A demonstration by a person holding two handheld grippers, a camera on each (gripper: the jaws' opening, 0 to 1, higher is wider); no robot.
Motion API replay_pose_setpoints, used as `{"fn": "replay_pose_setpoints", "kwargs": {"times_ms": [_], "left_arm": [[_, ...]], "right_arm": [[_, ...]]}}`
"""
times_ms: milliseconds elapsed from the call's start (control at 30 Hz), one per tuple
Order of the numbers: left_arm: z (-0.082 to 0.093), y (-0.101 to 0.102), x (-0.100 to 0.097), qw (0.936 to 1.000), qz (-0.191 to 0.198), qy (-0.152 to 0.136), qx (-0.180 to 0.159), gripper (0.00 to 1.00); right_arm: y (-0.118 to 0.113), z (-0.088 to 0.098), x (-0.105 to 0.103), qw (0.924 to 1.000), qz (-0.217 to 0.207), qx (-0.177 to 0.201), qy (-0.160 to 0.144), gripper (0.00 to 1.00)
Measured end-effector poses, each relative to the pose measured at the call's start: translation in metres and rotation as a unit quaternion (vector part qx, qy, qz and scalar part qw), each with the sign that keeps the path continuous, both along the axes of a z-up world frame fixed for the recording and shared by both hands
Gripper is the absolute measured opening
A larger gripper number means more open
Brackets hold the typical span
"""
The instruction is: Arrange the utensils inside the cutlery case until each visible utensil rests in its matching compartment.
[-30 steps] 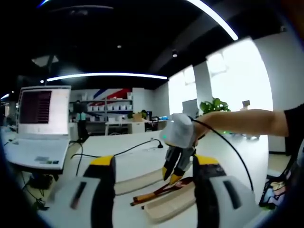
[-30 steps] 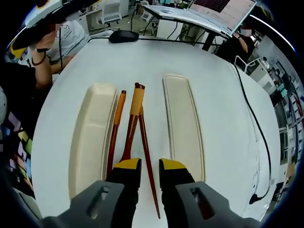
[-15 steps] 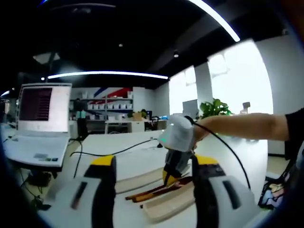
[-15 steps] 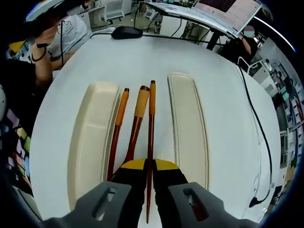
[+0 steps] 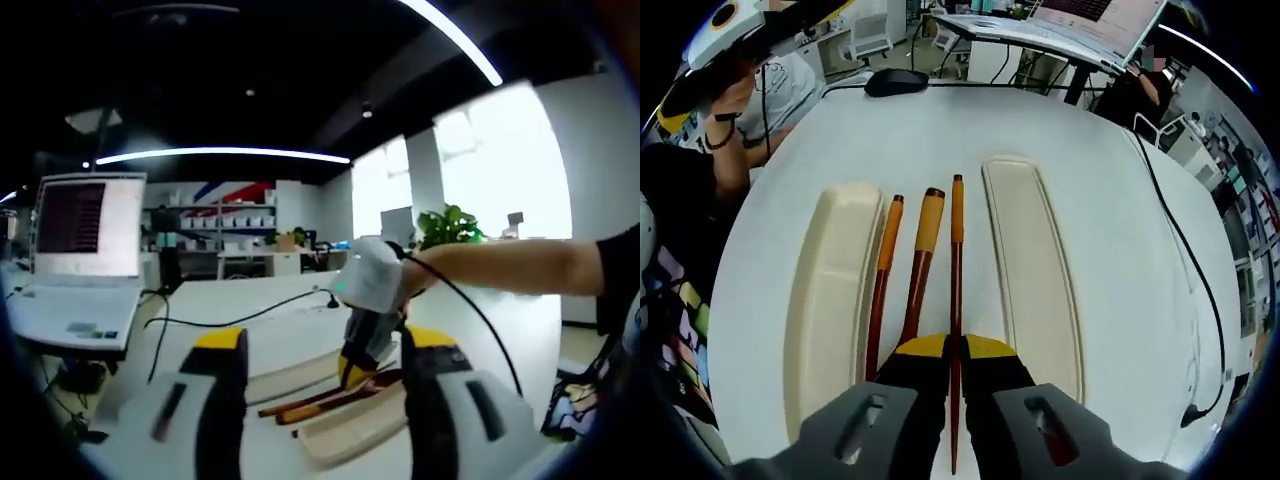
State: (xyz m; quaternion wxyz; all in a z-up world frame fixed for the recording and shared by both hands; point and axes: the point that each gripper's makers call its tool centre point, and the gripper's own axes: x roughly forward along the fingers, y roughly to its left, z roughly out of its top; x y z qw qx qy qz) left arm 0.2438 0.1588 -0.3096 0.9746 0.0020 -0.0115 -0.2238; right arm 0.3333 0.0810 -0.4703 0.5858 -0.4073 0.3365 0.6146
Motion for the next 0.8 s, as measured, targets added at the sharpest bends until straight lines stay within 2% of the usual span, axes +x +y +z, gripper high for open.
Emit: {"fn": "replay_pose_setpoints", "kwargs": {"times_ms": [100, 200, 267, 367, 633, 700, 800], "left_arm": [[0.0, 0.001, 0.0, 1.0, 0.001, 0.001, 0.0, 0.64], [0.0, 0.002, 0.0, 1.0, 0.001, 0.001, -0.002, 0.64], [-0.001, 0.002, 0.001, 1.0, 0.001, 0.002, 0.0, 0.64], [-0.001, 0.003, 0.001, 1.0, 0.001, 0.001, 0.001, 0.64], [0.001, 0.004, -0.001, 1.0, 0.001, 0.0, -0.003, 0.64], [0.002, 0.005, -0.001, 1.0, 0.002, -0.001, -0.004, 0.64], [0.002, 0.005, -0.001, 1.0, 0.003, -0.001, -0.003, 0.64]], "right_arm": [[0.0, 0.001, -0.007, 0.9998, 0.019, -0.003, 0.003, 0.02], [0.004, 0.008, -0.004, 0.9999, 0.01, 0.009, 0.001, 0.02], [0.004, 0.011, -0.004, 0.9999, 0.011, 0.001, -0.007, 0.02], [0.006, 0.021, 0.0, 0.9998, -0.005, 0.002, -0.02, 0.02], [0.004, 0.039, -0.001, 0.9994, -0.016, 0.004, -0.032, 0.02], [0.0, 0.045, 0.002, 0.9987, -0.041, 0.004, -0.032, 0.02], [-0.003, 0.052, 0.002, 0.9982, -0.046, 0.009, -0.038, 0.02]]}}
